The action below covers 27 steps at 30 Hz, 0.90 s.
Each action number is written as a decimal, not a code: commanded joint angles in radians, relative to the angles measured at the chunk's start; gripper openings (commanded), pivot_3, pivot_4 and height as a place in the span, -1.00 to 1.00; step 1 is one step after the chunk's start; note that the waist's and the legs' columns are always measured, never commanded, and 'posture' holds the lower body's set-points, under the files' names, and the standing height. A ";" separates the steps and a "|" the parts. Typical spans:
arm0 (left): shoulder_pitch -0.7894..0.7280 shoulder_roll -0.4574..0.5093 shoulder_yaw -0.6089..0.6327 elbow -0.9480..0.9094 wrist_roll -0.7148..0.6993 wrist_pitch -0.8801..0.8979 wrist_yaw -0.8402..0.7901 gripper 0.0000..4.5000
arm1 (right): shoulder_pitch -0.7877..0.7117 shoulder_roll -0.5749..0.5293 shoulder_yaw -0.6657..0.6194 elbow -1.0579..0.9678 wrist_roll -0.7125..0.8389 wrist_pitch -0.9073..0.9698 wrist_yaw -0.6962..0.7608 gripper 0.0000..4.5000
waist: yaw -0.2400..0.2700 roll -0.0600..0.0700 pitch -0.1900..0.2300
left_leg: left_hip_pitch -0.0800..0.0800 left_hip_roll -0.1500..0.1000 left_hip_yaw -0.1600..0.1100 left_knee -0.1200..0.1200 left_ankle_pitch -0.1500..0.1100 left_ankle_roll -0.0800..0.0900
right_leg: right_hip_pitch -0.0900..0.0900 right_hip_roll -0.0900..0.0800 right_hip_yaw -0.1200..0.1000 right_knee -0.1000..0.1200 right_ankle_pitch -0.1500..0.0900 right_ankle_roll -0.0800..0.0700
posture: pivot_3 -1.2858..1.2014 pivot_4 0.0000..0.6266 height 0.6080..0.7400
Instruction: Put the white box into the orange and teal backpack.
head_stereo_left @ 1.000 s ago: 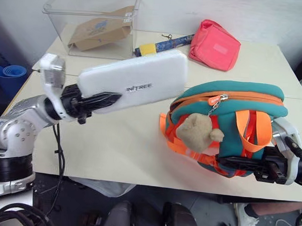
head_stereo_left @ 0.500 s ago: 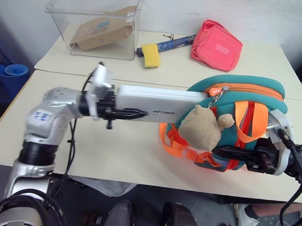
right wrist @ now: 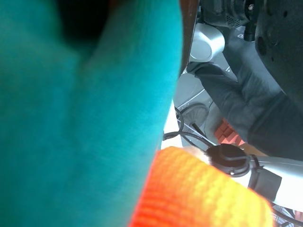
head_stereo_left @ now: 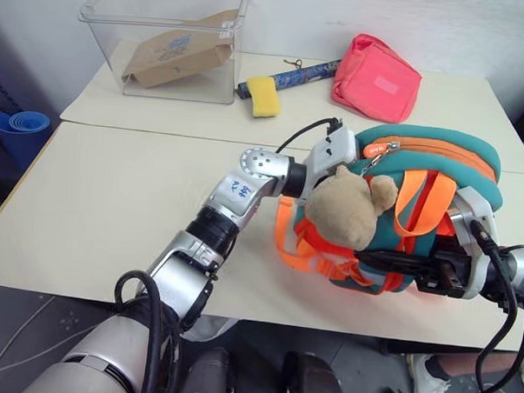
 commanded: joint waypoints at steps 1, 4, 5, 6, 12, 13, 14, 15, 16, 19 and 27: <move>-0.001 -0.005 0.029 -0.035 -0.008 -0.007 -0.019 -0.02 | 0.006 0.017 -0.003 -0.029 -0.004 -0.013 -0.018 -1.00 | -0.004 0.000 0.000 | 0.000 0.000 0.000 0.001 0.000 0.000 | 0.000 -0.001 0.000 0.000 0.000 0.000 | 0.03 -0.52 1.00; 0.010 0.074 0.116 -0.030 -0.026 -0.049 -0.021 0.37 | 0.014 0.040 -0.014 -0.033 -0.007 -0.024 -0.046 -1.00 | -0.009 0.000 0.000 | -0.003 0.000 -0.004 0.003 0.000 0.000 | 0.000 -0.003 0.001 0.000 0.000 0.000 | 0.03 -0.52 1.00; 0.017 0.114 0.140 -0.030 -0.040 -0.066 -0.061 0.49 | 0.015 0.052 -0.014 -0.034 -0.014 -0.035 -0.056 -1.00 | -0.012 0.000 0.000 | -0.004 0.000 -0.005 0.004 0.000 0.000 | 0.000 -0.003 0.001 0.000 0.000 0.000 | 0.03 -0.52 1.00; 0.023 0.144 0.158 -0.033 -0.055 -0.076 -0.100 0.49 | 0.015 0.060 -0.013 -0.035 -0.017 -0.042 -0.064 -1.00 | -0.018 0.000 0.000 | -0.004 0.001 -0.004 0.004 -0.001 0.000 | 0.000 -0.003 0.001 0.000 0.000 0.000 | 0.03 -0.52 1.00; 0.106 0.386 0.220 -0.142 -0.159 -0.068 -0.402 0.49 | 0.006 0.082 0.011 -0.031 -0.024 -0.046 -0.074 -1.00 | -0.034 0.001 0.000 | -0.004 0.002 -0.004 0.003 0.000 -0.002 | -0.001 0.001 -0.003 0.004 0.000 0.000 | 0.03 -0.52 1.00; 0.128 0.410 0.225 -0.187 -0.177 -0.045 -0.423 0.49 | 0.003 0.084 0.013 -0.029 -0.026 -0.048 -0.075 -1.00 | -0.033 0.001 0.000 | -0.004 0.002 -0.004 0.003 0.000 -0.002 | -0.001 0.002 -0.003 0.005 0.000 0.000 | 0.03 -0.52 1.00; 0.155 0.426 0.232 -0.241 -0.195 -0.027 -0.427 0.49 | 0.001 0.086 0.015 -0.027 -0.030 -0.051 -0.076 -1.00 | -0.032 0.001 0.000 | -0.004 0.002 -0.004 0.003 0.000 -0.002 | -0.001 0.002 -0.003 0.005 0.000 0.000 | 0.03 -0.52 1.00; 0.183 0.436 0.239 -0.301 -0.214 -0.008 -0.424 0.49 | -0.002 0.089 0.018 -0.024 -0.035 -0.054 -0.078 -1.00 | -0.027 0.001 0.000 | -0.005 0.001 -0.004 0.004 0.000 -0.001 | -0.001 0.002 -0.003 0.005 0.000 0.000 | 0.03 -0.52 1.00; 0.209 0.440 0.247 -0.361 -0.233 0.015 -0.411 0.49 | -0.006 0.091 0.021 -0.021 -0.039 -0.056 -0.080 -1.00 | -0.021 0.001 0.000 | -0.006 0.000 -0.007 0.005 -0.001 -0.001 | 0.000 0.002 -0.002 0.005 0.000 0.000 | 0.03 -0.52 1.00; 0.286 0.411 0.253 -0.534 -0.270 0.062 -0.328 0.49 | -0.025 0.102 0.037 -0.009 -0.049 -0.058 -0.087 -1.00 | -0.008 0.001 0.000 | -0.009 -0.001 -0.010 0.008 -0.001 0.001 | 0.000 0.001 -0.001 0.005 0.001 0.001 | 0.03 -0.52 1.00; 0.369 0.272 0.165 -0.691 -0.179 0.033 -0.106 0.49 | -0.083 0.124 0.058 -0.001 -0.013 -0.022 -0.095 -1.00 | -0.011 0.001 0.000 | -0.010 -0.001 -0.012 0.009 -0.001 0.001 | 0.001 0.002 -0.002 0.003 0.002 0.002 | 0.03 -0.52 1.00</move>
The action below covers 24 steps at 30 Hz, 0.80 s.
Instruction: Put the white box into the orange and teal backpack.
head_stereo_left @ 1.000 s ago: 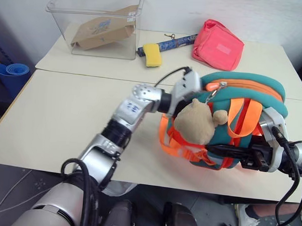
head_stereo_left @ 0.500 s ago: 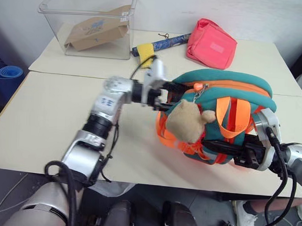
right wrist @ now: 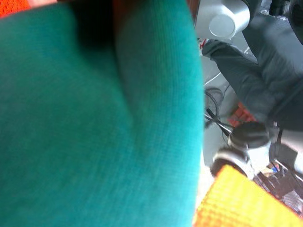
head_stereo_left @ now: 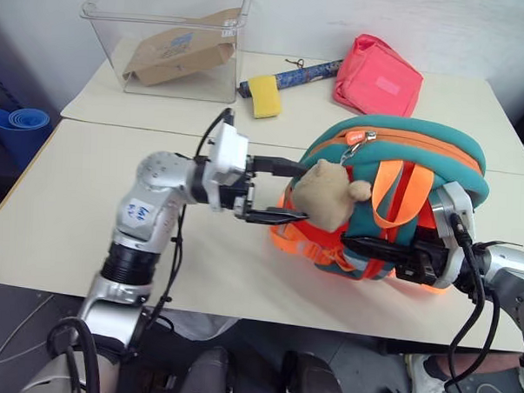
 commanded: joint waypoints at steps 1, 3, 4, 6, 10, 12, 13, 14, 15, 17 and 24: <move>0.009 -0.027 -0.045 -0.044 0.049 -0.036 0.068 0.49 | -0.020 0.002 0.004 -0.009 0.029 0.015 0.004 -1.00 | -0.001 0.000 0.000 | 0.000 0.000 0.000 0.000 0.000 0.000 | 0.000 0.000 0.000 0.000 0.000 0.000 | 0.03 -0.52 1.00; 0.008 -0.061 -0.044 -0.042 0.039 -0.033 0.106 0.41 | -0.026 0.004 0.000 -0.007 0.035 0.023 0.001 -1.00 | 0.000 0.000 0.000 | 0.000 0.000 0.001 0.000 0.000 0.000 | 0.000 0.000 0.000 0.000 0.000 0.000 | 0.03 -0.52 1.00; 0.008 -0.071 -0.041 -0.042 0.034 -0.030 0.116 0.32 | -0.028 0.003 -0.002 -0.007 0.037 0.025 -0.001 -1.00 | 0.001 0.000 0.000 | 0.000 0.000 0.001 0.000 0.000 0.000 | 0.000 0.000 0.000 0.000 0.000 0.000 | 0.03 -0.52 1.00; 0.007 -0.072 -0.031 -0.039 0.025 -0.024 0.122 0.10 | -0.028 -0.001 -0.009 -0.006 0.043 0.029 -0.003 -1.00 | 0.001 0.000 0.000 | 0.000 0.000 0.001 0.000 0.000 0.000 | 0.000 0.000 0.000 0.000 0.000 0.000 | 0.03 -0.52 1.00; -0.009 -0.024 0.030 -0.018 -0.017 0.004 0.106 -0.42 | -0.005 0.000 -0.039 -0.007 0.055 0.032 -0.015 -1.00 | 0.002 0.000 0.000 | 0.000 0.000 0.000 0.000 0.000 0.000 | 0.000 0.000 -0.001 0.000 0.000 0.000 | 0.03 -0.52 1.00; -0.042 0.022 0.073 0.035 -0.012 -0.011 0.107 -0.67 | 0.009 0.002 -0.056 -0.006 0.062 0.030 -0.023 -1.00 | 0.002 0.000 0.000 | 0.000 0.000 0.000 0.000 0.000 0.000 | 0.000 0.000 -0.001 0.000 0.000 0.000 | 0.03 -0.52 1.00; -0.070 0.053 0.099 0.085 0.000 -0.027 0.112 -0.76 | 0.020 0.003 -0.069 -0.004 0.066 0.028 -0.027 -1.00 | 0.002 0.000 0.000 | 0.000 0.000 0.000 0.000 0.001 0.000 | 0.000 0.000 -0.001 0.000 0.000 0.000 | 0.03 -0.52 1.00; -0.089 0.074 0.114 0.121 0.007 -0.039 0.115 -0.84 | 0.027 0.003 -0.077 -0.003 0.069 0.026 -0.029 -1.00 | 0.002 0.000 0.000 | 0.000 0.000 0.000 0.000 0.001 0.000 | 0.000 0.000 -0.001 0.000 0.000 0.000 | 0.03 -0.52 1.00; -0.109 0.098 0.123 0.161 0.016 -0.049 0.114 -0.86 | 0.034 0.004 -0.086 -0.002 0.073 0.024 -0.034 -1.00 | 0.002 0.000 0.000 | 0.000 0.000 0.000 0.000 0.001 0.000 | 0.000 0.000 -0.001 0.000 0.000 0.000 | 0.03 -0.52 1.00; -0.151 0.178 0.113 0.267 0.062 -0.074 0.074 -0.86 | 0.057 0.007 -0.107 -0.001 0.077 0.018 -0.040 -1.00 | 0.002 0.000 0.000 | 0.000 0.000 0.000 0.000 0.001 0.000 | 0.000 0.000 -0.001 0.000 0.000 0.000 | 0.03 -0.52 1.00; -0.239 0.217 0.008 0.661 0.292 -0.277 0.124 -0.86 | 0.147 0.035 -0.154 -0.019 0.072 -0.017 -0.065 -1.00 | 0.007 0.000 0.000 | 0.000 -0.002 0.002 -0.001 0.001 0.001 | -0.001 0.001 -0.006 0.000 0.001 0.002 | 0.03 -0.52 1.00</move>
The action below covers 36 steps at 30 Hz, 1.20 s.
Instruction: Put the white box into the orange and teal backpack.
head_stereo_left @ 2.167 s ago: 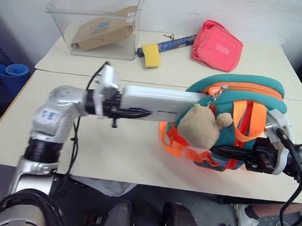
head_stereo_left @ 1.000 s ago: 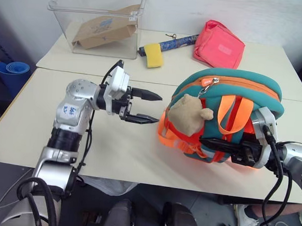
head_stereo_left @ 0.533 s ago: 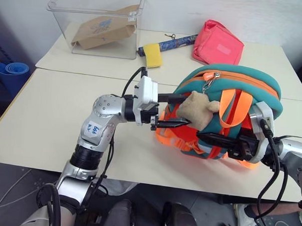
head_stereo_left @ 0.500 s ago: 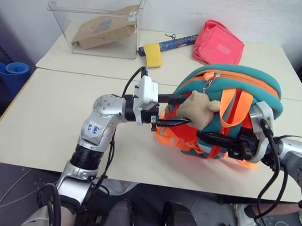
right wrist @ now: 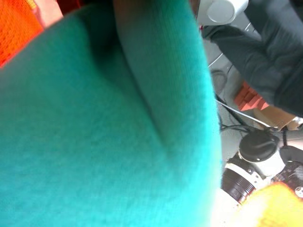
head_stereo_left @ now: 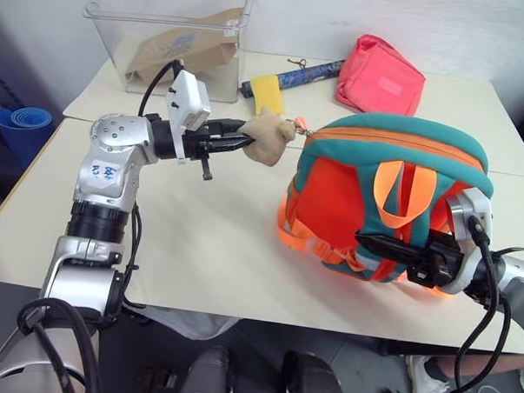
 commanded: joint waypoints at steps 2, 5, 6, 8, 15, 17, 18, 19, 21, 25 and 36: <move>0.014 -0.040 -0.077 0.179 0.133 -0.089 0.050 -0.86 | 0.060 0.031 -0.058 -0.029 0.010 -0.039 -0.019 -1.00 | 0.000 0.000 0.000 | 0.000 0.000 0.000 0.000 0.000 0.001 | 0.000 0.000 0.001 0.000 0.000 0.001 | 0.03 -0.52 1.00; 0.051 -0.076 -0.124 0.199 0.170 -0.112 0.027 -0.86 | 0.084 0.044 -0.061 -0.038 0.006 -0.054 -0.027 -1.00 | -0.003 0.000 0.000 | 0.000 -0.001 0.002 0.000 -0.001 0.002 | 0.000 0.000 0.002 -0.001 0.001 0.002 | 0.03 -0.52 1.00; 0.068 -0.095 -0.134 0.191 0.171 -0.109 0.023 -0.86 | 0.094 0.049 -0.062 -0.040 0.003 -0.060 -0.032 -1.00 | -0.003 0.000 0.000 | 0.000 -0.001 0.002 0.000 -0.001 0.002 | -0.001 0.000 0.002 -0.001 0.001 0.003 | 0.03 -0.52 1.00; 0.118 -0.131 -0.157 0.161 0.171 -0.120 0.007 -0.86 | 0.122 0.065 -0.063 -0.037 -0.010 -0.082 -0.035 -1.00 | -0.003 0.000 0.000 | 0.000 0.000 0.002 0.000 -0.001 0.002 | -0.001 -0.001 0.002 -0.001 0.001 0.003 | 0.03 -0.52 1.00; 0.263 -0.113 -0.105 -0.016 0.100 -0.002 -0.012 -0.71 | 0.132 0.120 -0.011 0.062 -0.279 -0.289 -0.076 -1.00 | -0.003 -0.001 -0.001 | 0.000 -0.001 0.002 0.000 -0.001 0.002 | 0.000 -0.002 0.005 -0.001 0.002 0.003 | 0.03 -0.52 1.00; 0.319 -0.064 -0.054 -0.109 0.039 0.068 -0.037 -0.43 | 0.127 0.123 -0.011 0.078 -0.349 -0.381 -0.048 -0.72 | -0.007 0.000 -0.002 | 0.001 0.000 0.002 0.000 -0.001 0.002 | 0.000 -0.002 0.005 -0.001 0.002 0.003 | 0.03 -0.52 1.00; 0.352 -0.031 -0.029 -0.158 0.013 0.097 -0.048 -0.27 | 0.137 0.112 -0.015 0.074 -0.370 -0.406 -0.025 -0.60 | -0.010 0.000 -0.002 | 0.001 0.000 0.003 0.000 -0.001 0.002 | -0.001 -0.002 0.005 -0.001 0.002 0.003 | 0.03 -0.52 1.00; 0.373 -0.010 -0.015 -0.191 -0.003 0.116 -0.053 -0.15 | 0.147 0.103 -0.016 0.069 -0.381 -0.420 -0.008 -0.47 | -0.012 0.000 -0.002 | 0.001 0.000 0.003 0.000 -0.001 0.002 | -0.001 -0.001 0.005 -0.001 0.002 0.003 | 0.03 -0.52 1.00; 0.456 0.070 0.027 -0.266 -0.030 0.118 -0.089 0.14 | 0.189 0.089 -0.046 0.054 -0.436 -0.505 0.032 -0.16 | -0.013 0.000 -0.001 | 0.001 0.001 0.003 -0.001 -0.001 0.001 | -0.002 -0.001 0.005 -0.001 0.002 0.003 | 0.03 -0.52 1.00; 0.636 0.168 0.151 -0.394 -0.136 0.097 -0.154 0.71 | 0.290 0.061 -0.151 0.096 -0.534 -0.689 0.127 0.50 | -0.010 0.001 -0.001 | 0.001 0.001 0.004 -0.001 -0.001 0.001 | -0.002 -0.002 0.006 -0.001 0.002 0.003 | 0.03 -0.52 1.00; 0.982 0.243 0.335 -0.480 -0.107 -0.095 -0.069 0.86 | 0.310 -0.030 -0.185 0.511 -0.711 -1.131 0.348 0.97 | -0.011 0.004 0.000 | 0.014 0.003 0.005 -0.005 -0.008 -0.001 | 0.009 -0.010 0.013 -0.010 0.000 0.001 | 0.03 -0.52 1.00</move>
